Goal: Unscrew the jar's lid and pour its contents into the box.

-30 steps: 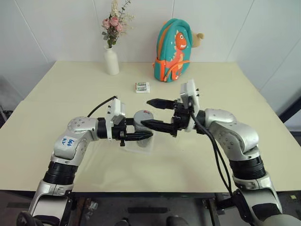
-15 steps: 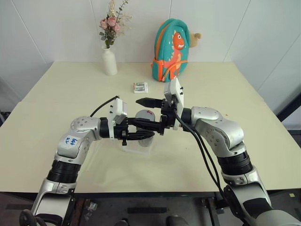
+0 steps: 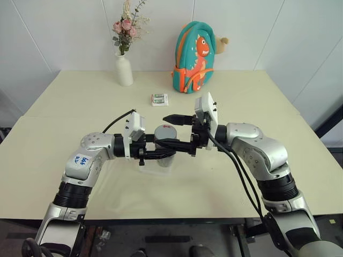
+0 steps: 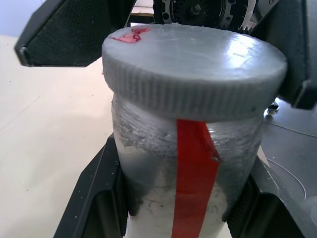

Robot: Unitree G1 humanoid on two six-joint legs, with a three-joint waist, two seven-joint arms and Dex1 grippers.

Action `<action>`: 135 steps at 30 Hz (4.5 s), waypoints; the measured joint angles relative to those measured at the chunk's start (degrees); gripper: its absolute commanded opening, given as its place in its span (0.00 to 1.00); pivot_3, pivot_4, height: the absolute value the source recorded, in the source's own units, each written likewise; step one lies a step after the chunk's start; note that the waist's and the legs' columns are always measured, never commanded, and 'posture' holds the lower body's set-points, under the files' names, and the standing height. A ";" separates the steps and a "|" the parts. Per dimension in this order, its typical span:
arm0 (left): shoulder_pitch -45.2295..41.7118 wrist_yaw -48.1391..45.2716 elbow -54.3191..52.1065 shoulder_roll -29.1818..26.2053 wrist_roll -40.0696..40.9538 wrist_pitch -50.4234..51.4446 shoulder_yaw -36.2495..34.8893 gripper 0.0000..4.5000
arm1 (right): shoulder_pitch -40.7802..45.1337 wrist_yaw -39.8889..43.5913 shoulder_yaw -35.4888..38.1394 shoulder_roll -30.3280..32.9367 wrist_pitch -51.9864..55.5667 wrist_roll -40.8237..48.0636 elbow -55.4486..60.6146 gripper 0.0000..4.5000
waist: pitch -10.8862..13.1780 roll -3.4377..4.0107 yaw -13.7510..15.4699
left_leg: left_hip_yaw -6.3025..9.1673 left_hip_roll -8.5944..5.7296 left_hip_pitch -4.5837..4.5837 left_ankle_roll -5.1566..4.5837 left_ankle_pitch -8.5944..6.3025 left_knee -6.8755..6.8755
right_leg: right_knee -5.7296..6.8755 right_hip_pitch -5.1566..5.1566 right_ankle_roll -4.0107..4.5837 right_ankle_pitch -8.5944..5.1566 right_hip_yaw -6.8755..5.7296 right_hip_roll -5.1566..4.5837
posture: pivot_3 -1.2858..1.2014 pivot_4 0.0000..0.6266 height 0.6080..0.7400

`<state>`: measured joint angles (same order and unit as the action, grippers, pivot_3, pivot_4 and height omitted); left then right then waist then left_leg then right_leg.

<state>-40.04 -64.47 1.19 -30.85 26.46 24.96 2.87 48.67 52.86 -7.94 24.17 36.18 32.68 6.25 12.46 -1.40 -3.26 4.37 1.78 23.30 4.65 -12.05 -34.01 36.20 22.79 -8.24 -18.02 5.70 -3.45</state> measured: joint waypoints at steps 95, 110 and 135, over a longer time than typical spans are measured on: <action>4.25 4.54 -3.53 -1.72 5.17 5.37 -6.73 0.44 | -33.01 -12.95 19.61 1.81 -26.09 -8.58 -14.21 1.00 | -0.01 -0.01 -0.08 | -0.32 -0.04 -0.14 -0.08 -0.05 -0.13 | -0.16 -0.17 -0.25 0.14 0.43 0.04 | 0.52 0.24 1.00; -4.12 6.90 5.25 -11.51 -4.15 -0.81 -6.52 0.44 | -14.37 1.39 12.65 18.17 -1.45 6.36 14.37 1.00 | 0.02 0.02 0.30 | -0.26 -0.02 -0.02 -0.10 -0.12 -0.08 | -0.31 -0.13 -0.25 0.08 0.39 0.06 | 0.52 0.24 1.00; -9.78 95.63 15.52 -18.77 -97.08 -45.59 22.23 0.44 | -15.18 -3.67 10.91 13.54 -0.10 5.02 11.28 1.00 | 0.05 -0.07 1.89 | -0.44 -0.11 0.04 -0.13 -0.15 -0.23 | -0.23 -0.04 -0.41 0.17 0.52 0.00 | 0.52 0.24 1.00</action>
<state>-49.82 31.16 16.71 -49.62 -70.61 -20.63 25.10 33.49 49.19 2.97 37.71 36.08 37.69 17.52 12.51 -1.47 -1.37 3.93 1.67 23.34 4.52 -12.20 -34.25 35.98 22.75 -8.65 -17.85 6.22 -3.44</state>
